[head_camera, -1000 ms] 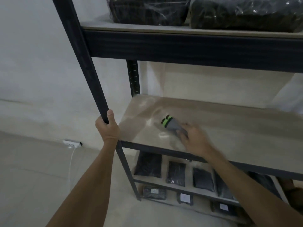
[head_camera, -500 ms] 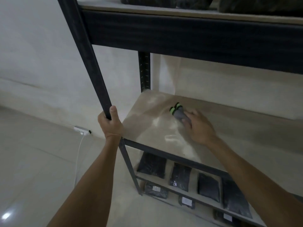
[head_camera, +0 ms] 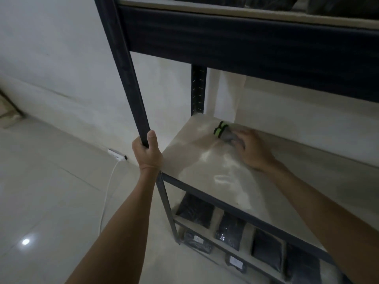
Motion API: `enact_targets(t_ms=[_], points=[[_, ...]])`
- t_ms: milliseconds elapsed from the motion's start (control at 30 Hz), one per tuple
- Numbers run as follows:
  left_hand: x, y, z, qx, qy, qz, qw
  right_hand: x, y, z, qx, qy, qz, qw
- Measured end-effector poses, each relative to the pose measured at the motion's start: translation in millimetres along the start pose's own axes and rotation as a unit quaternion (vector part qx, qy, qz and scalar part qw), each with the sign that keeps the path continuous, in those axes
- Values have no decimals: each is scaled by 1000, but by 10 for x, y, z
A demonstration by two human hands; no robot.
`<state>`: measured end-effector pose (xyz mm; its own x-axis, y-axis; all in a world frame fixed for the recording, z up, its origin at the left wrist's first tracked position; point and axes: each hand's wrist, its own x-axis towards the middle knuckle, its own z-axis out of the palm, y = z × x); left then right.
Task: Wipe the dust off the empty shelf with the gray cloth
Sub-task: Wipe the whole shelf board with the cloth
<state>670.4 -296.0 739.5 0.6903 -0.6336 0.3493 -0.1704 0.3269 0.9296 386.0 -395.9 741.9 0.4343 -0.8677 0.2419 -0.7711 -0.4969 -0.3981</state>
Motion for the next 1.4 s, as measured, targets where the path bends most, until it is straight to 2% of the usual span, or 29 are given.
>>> enact_targets(t_ms=[100, 167, 267, 333, 400, 500, 600, 700, 733, 833, 967, 1033, 1133, 1167, 1200, 1300, 1333, 1400], points=[[-6, -20, 5, 13, 1, 7, 1000, -235, -163, -6, 69, -100, -71, 990], [-4, -50, -8, 17, 2, 4, 1000, -232, -211, -64, 99, -130, -103, 981], [5, -47, 8, 7, 3, 3, 1000, 195, -197, -209, 113, -30, -73, 990], [0, -40, 15, -4, -1, 2, 1000, 564, -181, -278, 60, 24, -19, 998], [6, -45, 9, -17, -2, 6, 1000, 825, -163, -187, -17, 47, 11, 999], [14, -63, 8, -21, -7, 7, 1000, 834, -254, 112, -53, 22, 62, 996], [17, -56, 5, -26, -18, -1, 999, 655, -343, 143, 49, 1, 27, 998], [22, -36, -5, -30, -23, -7, 999, 633, -385, -31, 110, -114, -8, 987], [21, -35, -6, -30, -24, -6, 999, 704, -381, -68, 109, -111, -18, 988], [23, -52, -5, -27, -21, -9, 999, 957, -333, -85, 87, -38, -51, 994], [27, -60, -4, -24, -29, -6, 999, 1076, -300, 164, 77, -34, -1, 996], [14, -36, 0, -22, -33, -2, 999, 960, -356, 176, 91, -62, -5, 994], [18, -5, 8, -21, -36, -1, 999, 741, -407, -5, 111, -188, -59, 974], [21, -7, 9, -23, -34, -1, 999, 742, -406, -75, 115, -201, -74, 970], [19, -13, 11, -25, -31, -2, 999, 801, -397, -115, 117, -188, -78, 972], [12, -45, 2, -22, -25, -3, 999, 1128, -306, -74, 94, -58, -65, 992], [17, -57, -6, -18, -23, 0, 1000, 1203, -286, -15, 79, -34, -53, 995], [33, -63, -6, -10, -20, 4, 1000, 1257, -262, 115, 65, -35, -30, 997]])
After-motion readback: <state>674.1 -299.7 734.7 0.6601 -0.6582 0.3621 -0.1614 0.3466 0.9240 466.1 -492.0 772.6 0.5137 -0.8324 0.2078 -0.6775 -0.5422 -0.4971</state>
